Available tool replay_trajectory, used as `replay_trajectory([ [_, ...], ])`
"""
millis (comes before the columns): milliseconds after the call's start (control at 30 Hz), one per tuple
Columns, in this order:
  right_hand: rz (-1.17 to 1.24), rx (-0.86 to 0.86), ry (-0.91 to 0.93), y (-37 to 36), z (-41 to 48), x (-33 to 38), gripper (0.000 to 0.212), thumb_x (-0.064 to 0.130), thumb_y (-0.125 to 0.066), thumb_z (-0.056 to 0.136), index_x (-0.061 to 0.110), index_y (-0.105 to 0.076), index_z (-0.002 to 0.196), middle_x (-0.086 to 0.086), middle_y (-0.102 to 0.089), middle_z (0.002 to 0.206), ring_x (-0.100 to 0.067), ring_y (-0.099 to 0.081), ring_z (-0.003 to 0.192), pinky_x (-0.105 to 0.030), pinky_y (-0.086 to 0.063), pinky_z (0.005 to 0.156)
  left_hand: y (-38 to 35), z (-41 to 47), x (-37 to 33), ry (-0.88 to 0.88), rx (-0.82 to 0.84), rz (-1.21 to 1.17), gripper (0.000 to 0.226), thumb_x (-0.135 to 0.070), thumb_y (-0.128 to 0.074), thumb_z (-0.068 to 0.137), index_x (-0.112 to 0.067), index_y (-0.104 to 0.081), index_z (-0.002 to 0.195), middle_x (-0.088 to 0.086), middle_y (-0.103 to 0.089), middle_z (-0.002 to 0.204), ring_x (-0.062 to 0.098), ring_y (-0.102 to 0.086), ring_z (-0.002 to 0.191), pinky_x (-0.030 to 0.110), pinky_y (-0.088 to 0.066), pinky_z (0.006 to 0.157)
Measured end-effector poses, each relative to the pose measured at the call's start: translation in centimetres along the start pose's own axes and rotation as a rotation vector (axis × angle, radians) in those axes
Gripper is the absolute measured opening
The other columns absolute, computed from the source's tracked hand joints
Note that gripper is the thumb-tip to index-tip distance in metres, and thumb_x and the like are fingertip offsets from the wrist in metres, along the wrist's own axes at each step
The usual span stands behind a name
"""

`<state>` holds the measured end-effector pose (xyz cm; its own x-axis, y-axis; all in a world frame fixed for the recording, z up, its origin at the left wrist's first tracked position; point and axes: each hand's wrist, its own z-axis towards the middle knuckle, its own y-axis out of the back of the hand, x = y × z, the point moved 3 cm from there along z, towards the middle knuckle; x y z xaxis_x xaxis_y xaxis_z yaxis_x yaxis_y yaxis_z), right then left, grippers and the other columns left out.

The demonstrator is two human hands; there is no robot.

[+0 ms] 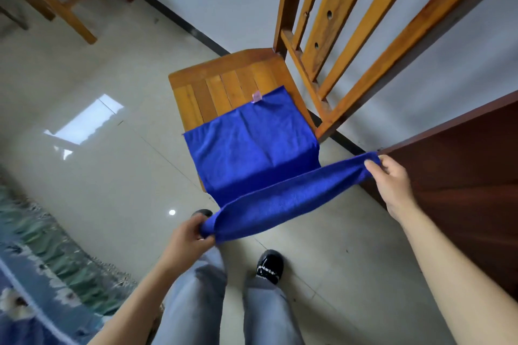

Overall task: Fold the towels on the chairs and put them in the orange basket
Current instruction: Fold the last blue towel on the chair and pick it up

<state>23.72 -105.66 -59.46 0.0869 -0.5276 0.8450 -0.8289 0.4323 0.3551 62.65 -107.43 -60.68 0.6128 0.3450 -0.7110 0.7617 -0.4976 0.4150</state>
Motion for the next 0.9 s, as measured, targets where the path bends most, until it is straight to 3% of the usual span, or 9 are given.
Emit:
replay_trajectory([
  [133, -0.032, -0.017, 0.000, -3.4, 2.1, 1.4, 0.025, 0.015, -0.049, 0.095, 0.023, -0.053, 0.071, 0.004, -0.054, 0.067, -0.006, -0.048, 0.061, -0.022, -0.037, 0.061, 1.0, 2.9, 0.9, 0.120, -0.177, -0.358, 0.021, 0.005, -0.053, 0.085, -0.015, -0.059, 0.084, -0.005, -0.069, 0.060, 0.008, -0.059, 0.056, 0.016, -0.049, 0.056],
  [267, -0.191, 0.037, -0.028, -7.5, 4.2, 1.7, 0.028, 0.017, -0.048, 0.095, 0.021, -0.048, 0.068, 0.000, -0.045, 0.064, -0.013, -0.039, 0.061, -0.021, -0.032, 0.053, 1.3, 6.7, 3.0, 0.326, -0.339, -0.514, 0.018, -0.003, -0.049, 0.092, -0.012, -0.059, 0.080, 0.003, -0.065, 0.061, 0.022, -0.055, 0.063, 0.029, -0.050, 0.060],
  [433, -0.313, -0.002, -0.101, -11.5, 7.9, 1.2, 0.025, 0.019, -0.046, 0.096, 0.010, -0.049, 0.073, -0.006, -0.048, 0.071, -0.020, -0.044, 0.067, -0.030, -0.033, 0.057, 2.1, 13.0, 3.8, 0.437, -0.374, -0.617, 0.014, -0.010, -0.049, 0.093, -0.007, -0.061, 0.086, 0.007, -0.058, 0.065, 0.018, -0.051, 0.060, 0.031, -0.047, 0.062],
  [600, -0.398, -0.100, -0.146, -14.5, 10.6, 1.6, 0.023, 0.020, -0.042, 0.098, 0.001, -0.055, 0.104, -0.008, -0.049, 0.093, -0.021, -0.045, 0.089, -0.037, -0.040, 0.080, 5.1, 17.6, 2.7, 0.387, -0.354, -0.612, 0.019, -0.014, -0.047, 0.095, -0.014, -0.061, 0.083, 0.004, -0.059, 0.074, 0.015, -0.053, 0.066, 0.029, -0.048, 0.064],
  [700, -0.444, -0.118, -0.151, -16.1, 11.8, 1.5, 0.019, 0.019, -0.042, 0.098, 0.007, -0.053, 0.087, -0.008, -0.049, 0.086, -0.020, -0.044, 0.083, -0.031, -0.036, 0.071, 6.6, 19.6, 3.0, 0.405, -0.341, -0.581, 0.025, -0.016, -0.047, 0.095, -0.016, -0.059, 0.074, 0.004, -0.054, 0.067, 0.015, -0.048, 0.063, 0.030, -0.044, 0.063],
  [800, -0.502, -0.158, -0.208, -16.9, 12.8, 1.0, 0.035, 0.017, -0.040, 0.098, 0.014, -0.036, 0.063, -0.002, -0.040, 0.065, -0.022, -0.040, 0.070, -0.028, -0.029, 0.052, 6.8, 21.4, 3.2, 0.438, -0.333, -0.549, 0.027, -0.014, -0.048, 0.093, -0.012, -0.055, 0.067, 0.005, -0.047, 0.062, 0.018, -0.041, 0.062, 0.035, -0.039, 0.068],
  [900, -0.535, -0.174, -0.246, -17.4, 13.8, 0.9, 0.029, 0.018, -0.039, 0.099, 0.008, -0.040, 0.072, -0.003, -0.041, 0.067, -0.023, -0.041, 0.074, -0.032, -0.026, 0.057, 6.6, 23.2, 2.9, 0.440, -0.307, -0.521, 0.023, -0.012, -0.048, 0.093, -0.007, -0.055, 0.072, 0.006, -0.049, 0.066, 0.018, -0.042, 0.063, 0.036, -0.039, 0.069],
])
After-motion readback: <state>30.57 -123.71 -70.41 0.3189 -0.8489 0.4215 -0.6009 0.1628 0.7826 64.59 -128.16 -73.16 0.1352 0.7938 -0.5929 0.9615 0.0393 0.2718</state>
